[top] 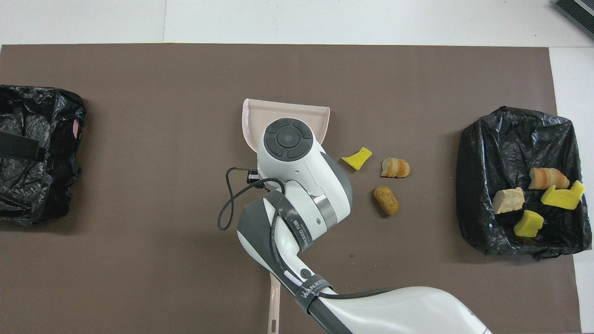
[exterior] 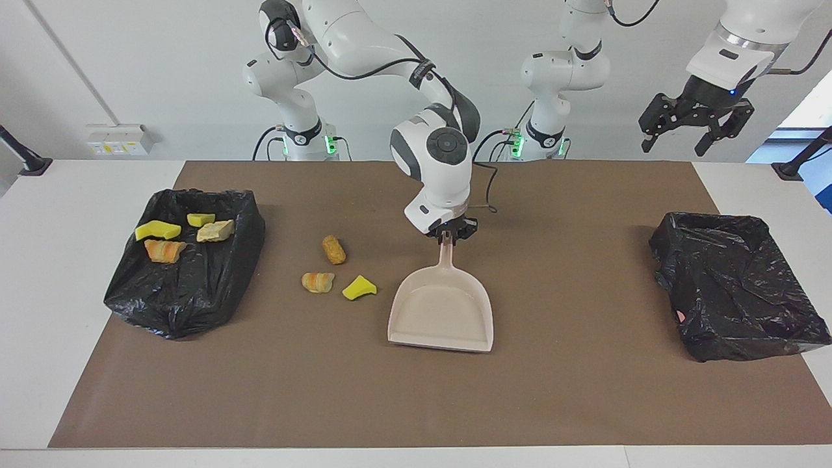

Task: Sweep and dump trash in bin
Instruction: 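Return the dustpan to the table center with the right gripper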

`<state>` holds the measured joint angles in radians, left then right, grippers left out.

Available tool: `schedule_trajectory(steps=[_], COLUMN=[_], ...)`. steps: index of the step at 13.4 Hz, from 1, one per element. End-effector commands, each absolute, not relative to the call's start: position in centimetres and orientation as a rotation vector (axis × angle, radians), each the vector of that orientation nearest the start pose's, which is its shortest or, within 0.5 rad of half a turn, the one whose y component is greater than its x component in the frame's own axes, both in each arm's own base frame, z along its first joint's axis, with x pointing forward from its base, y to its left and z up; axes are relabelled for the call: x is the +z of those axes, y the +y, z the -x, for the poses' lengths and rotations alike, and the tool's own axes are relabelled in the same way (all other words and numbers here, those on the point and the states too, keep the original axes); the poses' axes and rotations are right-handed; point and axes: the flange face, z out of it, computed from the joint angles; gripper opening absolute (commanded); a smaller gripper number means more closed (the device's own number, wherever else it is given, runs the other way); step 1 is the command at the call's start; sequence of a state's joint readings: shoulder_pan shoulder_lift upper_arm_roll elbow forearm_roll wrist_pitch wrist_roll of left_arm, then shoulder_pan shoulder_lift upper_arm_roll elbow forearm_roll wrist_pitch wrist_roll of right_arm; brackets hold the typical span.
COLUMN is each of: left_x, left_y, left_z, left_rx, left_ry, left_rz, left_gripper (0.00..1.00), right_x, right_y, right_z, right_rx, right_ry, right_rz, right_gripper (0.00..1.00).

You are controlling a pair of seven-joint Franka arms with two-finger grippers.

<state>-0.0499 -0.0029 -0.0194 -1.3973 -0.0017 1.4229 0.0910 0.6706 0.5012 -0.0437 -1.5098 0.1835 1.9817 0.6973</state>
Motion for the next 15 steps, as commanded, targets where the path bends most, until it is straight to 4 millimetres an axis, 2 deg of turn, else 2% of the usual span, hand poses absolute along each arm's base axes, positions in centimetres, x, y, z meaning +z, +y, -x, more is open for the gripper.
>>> schedule_trajectory(steps=[1, 3, 6, 7, 8, 9, 10, 12, 14, 15], left_x=[69.8, 69.8, 69.8, 69.8, 69.8, 69.8, 69.8, 69.8, 69.8, 69.7], left_y=[-3.6, -3.6, -3.6, -3.7, -3.6, -3.7, -3.7, -3.7, -3.6, -3.7], left_z=[-53.1, -53.1, -53.1, -53.1, -53.1, -53.1, -53.1, -53.1, -53.0, -53.0], left_rx=[-0.036, -0.036, -0.036, -0.036, -0.036, -0.036, -0.036, -0.036, -0.024, -0.024], left_ry=[0.251, 0.254, 0.251, 0.252, 0.251, 0.252, 0.252, 0.252, 0.251, 0.254], left_rz=[3.114, 3.114, 3.114, 3.116, 3.114, 3.116, 3.116, 3.116, 3.115, 3.114], left_gripper=[1.00, 1.00, 1.00, 1.00, 1.00, 1.00, 1.00, 1.00, 1.00, 1.00], right_x=[36.8, 35.7, 35.2, 35.1, 35.0, 35.7, 36.5, 39.6, 42.9, 44.5], right_y=[41.8, 41.8, 41.8, 41.8, 41.5, 41.5, 42.0, 41.9, 41.1, 40.4], right_z=[-55.8, -55.9, -55.9, -55.9, -56.2, -56.2, -55.8, -54.8, -52.5, -50.7], right_rx=[0.175, 0.184, 0.190, 0.187, 0.174, 0.163, 0.157, 0.145, 0.208, 0.220], right_ry=[0.139, 0.110, 0.088, 0.087, 0.076, 0.057, 0.043, 0.029, 0.022, 0.015], right_rz=[2.998, 3.011, 3.002, 3.002, 3.015, 3.008, 3.002, 2.992, 2.998, 2.993], right_gripper=[0.00, 0.00, 0.00, 0.15, 0.96, 1.00, 1.00, 1.00, 1.00, 1.00])
